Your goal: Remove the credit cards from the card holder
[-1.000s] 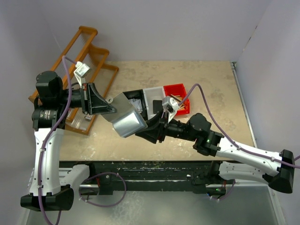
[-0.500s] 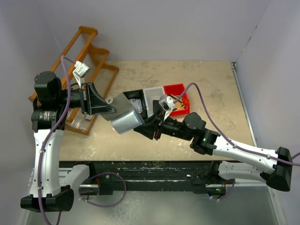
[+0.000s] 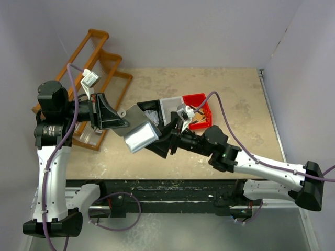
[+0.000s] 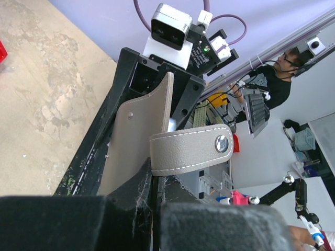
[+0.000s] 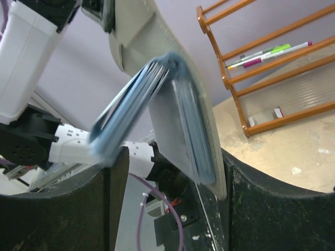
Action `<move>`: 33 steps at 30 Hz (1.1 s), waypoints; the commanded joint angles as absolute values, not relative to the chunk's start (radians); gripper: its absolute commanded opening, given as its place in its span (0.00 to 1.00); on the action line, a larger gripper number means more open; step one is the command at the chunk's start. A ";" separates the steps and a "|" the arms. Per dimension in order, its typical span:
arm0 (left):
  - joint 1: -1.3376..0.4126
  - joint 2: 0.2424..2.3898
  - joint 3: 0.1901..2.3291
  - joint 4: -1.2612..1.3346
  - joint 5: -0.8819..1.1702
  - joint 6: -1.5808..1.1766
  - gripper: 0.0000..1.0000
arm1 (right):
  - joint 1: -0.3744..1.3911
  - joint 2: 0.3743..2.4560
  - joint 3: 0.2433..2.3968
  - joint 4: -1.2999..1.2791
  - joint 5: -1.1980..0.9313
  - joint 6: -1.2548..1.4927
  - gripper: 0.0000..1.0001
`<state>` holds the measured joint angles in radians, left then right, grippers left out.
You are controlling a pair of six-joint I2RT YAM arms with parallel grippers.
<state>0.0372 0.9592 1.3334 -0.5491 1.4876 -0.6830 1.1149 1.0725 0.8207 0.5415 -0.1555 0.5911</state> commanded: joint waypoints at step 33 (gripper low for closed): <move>0.037 0.909 1.409 -1.195 1.314 0.430 0.78 | 1.125 1.387 1.523 -0.480 0.156 0.774 0.00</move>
<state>0.0383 0.9974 1.4860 -1.2449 1.3182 0.3248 1.1175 1.3308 1.3804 -0.2455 0.0971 0.7380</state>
